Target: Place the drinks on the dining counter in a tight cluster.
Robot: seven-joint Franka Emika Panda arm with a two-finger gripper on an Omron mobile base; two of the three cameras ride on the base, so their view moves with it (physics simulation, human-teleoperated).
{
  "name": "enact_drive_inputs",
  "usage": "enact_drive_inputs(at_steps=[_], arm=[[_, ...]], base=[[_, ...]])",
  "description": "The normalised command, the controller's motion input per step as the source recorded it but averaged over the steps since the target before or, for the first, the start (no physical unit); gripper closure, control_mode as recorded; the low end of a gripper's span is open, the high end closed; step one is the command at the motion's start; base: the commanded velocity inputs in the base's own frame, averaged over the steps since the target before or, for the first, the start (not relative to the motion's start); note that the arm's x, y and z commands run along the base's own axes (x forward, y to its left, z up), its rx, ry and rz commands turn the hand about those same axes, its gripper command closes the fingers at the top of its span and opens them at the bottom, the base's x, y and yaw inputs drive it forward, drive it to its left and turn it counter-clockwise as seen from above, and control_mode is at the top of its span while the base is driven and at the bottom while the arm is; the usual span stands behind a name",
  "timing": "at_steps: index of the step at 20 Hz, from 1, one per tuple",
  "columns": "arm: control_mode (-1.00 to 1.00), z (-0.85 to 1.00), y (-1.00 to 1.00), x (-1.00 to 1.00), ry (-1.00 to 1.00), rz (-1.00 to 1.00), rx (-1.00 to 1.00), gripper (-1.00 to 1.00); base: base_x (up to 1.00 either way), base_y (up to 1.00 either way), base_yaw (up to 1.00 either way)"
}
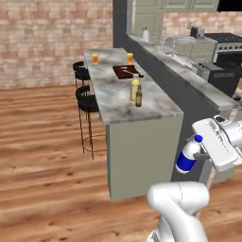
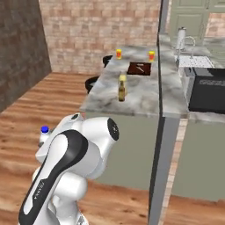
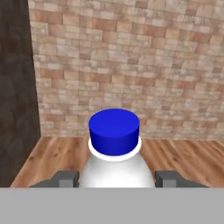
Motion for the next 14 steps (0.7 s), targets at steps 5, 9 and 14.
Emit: enact_drive_inputs(at_steps=[5, 9, 14], arm=[[1.00, 0.00, 0.00, 0.00, 0.00, 0.00, 0.00, 1.00], [1.00, 0.00, 0.00, 0.00, 0.00, 0.00, 0.00, 1.00], [1.00, 0.00, 0.00, 0.00, 0.00, 0.00, 0.00, 1.00]], base=[[0.64, 1.00, -0.55], [0.81, 1.00, -0.61], [0.76, 1.00, -0.60]])
